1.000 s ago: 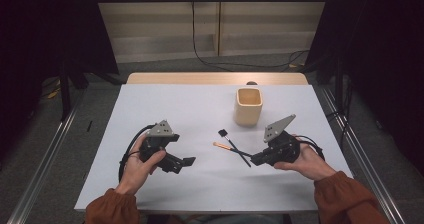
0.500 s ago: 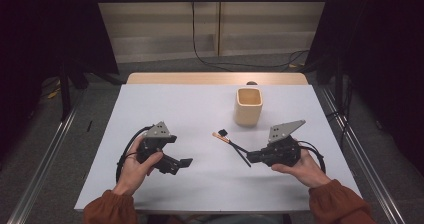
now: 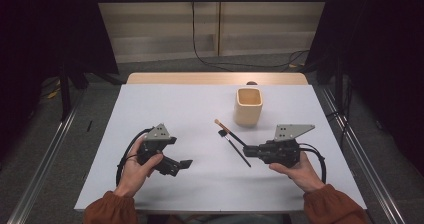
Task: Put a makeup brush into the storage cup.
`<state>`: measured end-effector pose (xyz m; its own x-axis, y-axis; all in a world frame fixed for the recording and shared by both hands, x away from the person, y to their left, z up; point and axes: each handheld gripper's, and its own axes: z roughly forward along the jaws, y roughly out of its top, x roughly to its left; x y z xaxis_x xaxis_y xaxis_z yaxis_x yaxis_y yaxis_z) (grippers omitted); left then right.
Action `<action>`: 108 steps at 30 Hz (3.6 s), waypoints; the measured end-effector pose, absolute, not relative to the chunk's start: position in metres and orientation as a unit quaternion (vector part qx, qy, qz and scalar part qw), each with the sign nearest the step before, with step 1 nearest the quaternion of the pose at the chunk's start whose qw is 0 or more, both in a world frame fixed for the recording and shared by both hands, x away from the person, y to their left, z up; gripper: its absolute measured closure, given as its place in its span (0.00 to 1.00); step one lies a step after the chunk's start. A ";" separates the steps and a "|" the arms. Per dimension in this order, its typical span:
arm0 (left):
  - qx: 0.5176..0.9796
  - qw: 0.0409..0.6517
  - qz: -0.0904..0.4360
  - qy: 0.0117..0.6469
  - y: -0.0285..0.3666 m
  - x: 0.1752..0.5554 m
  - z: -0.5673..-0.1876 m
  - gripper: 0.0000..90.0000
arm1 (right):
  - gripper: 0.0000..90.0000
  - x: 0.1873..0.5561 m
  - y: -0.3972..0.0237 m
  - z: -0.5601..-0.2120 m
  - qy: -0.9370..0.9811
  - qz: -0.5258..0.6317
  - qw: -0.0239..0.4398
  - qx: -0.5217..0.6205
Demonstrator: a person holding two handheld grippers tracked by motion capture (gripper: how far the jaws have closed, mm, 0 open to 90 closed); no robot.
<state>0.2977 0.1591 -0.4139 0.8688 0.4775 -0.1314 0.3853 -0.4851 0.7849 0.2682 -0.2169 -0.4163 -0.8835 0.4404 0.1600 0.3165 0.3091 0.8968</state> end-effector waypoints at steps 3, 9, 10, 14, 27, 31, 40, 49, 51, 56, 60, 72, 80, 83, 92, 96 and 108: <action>0.856 0.449 0.054 0.252 0.161 0.296 -0.415 0.04 | 0.95 0.267 -0.218 -0.421 0.802 0.545 0.057 0.239; 0.844 0.472 0.058 0.248 0.160 0.291 -0.414 0.03 | 0.95 0.263 -0.218 -0.419 0.791 0.563 0.060 0.232; 0.844 0.474 0.064 0.244 0.160 0.290 -0.414 0.03 | 0.95 0.262 -0.218 -0.418 0.790 0.565 0.062 0.231; 0.835 0.490 0.065 0.242 0.157 0.285 -0.412 0.03 | 0.95 0.260 -0.215 -0.420 0.791 0.566 0.060 0.226; 0.807 0.535 0.068 0.240 0.147 0.278 -0.408 0.03 | 0.95 0.257 -0.213 -0.420 0.785 0.578 0.056 0.219; 0.801 0.544 0.073 0.240 0.144 0.275 -0.406 0.05 | 0.95 0.257 -0.213 -0.420 0.782 0.580 0.058 0.218; 0.793 0.557 0.074 0.235 0.132 0.275 -0.404 0.05 | 0.95 0.257 -0.210 -0.420 0.781 0.584 0.056 0.215; 0.777 0.578 0.062 0.243 0.124 0.275 -0.401 0.06 | 0.95 0.256 -0.208 -0.418 0.784 0.583 0.048 0.208; 0.778 0.577 0.063 0.239 0.122 0.273 -0.400 0.06 | 0.95 0.255 -0.207 -0.418 0.784 0.583 0.047 0.206; 0.779 0.580 0.068 0.229 0.115 0.273 -0.395 0.06 | 0.95 0.256 -0.207 -0.418 0.782 0.586 0.045 0.208; 0.775 0.584 0.069 0.229 0.110 0.275 -0.391 0.06 | 0.95 0.256 -0.206 -0.419 0.782 0.585 0.045 0.208; 0.771 0.597 0.083 0.205 0.102 0.276 -0.382 0.06 | 0.95 0.255 -0.202 -0.422 0.786 0.582 0.043 0.206; 0.774 0.594 0.067 0.207 0.095 0.278 -0.383 0.10 | 0.95 0.256 -0.199 -0.423 0.786 0.582 0.043 0.204; 0.777 0.591 0.075 0.206 0.092 0.278 -0.383 0.13 | 0.95 0.257 -0.199 -0.424 0.786 0.582 0.043 0.204; 0.771 0.599 0.068 0.205 0.087 0.281 -0.380 0.30 | 0.95 0.257 -0.199 -0.424 0.786 0.582 0.045 0.204; 0.772 0.601 0.060 0.199 0.084 0.282 -0.378 0.35 | 0.95 0.258 -0.198 -0.425 0.786 0.582 0.044 0.203; 0.756 0.620 0.039 0.207 0.087 0.282 -0.376 0.62 | 0.95 0.257 -0.197 -0.426 0.787 0.580 0.045 0.206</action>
<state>0.2820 0.0870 -0.3758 0.9113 0.3609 -0.1981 0.2647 -0.1450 0.9534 0.2571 -0.1975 -0.4257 -0.9114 0.3761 0.1673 0.2708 0.2419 0.9317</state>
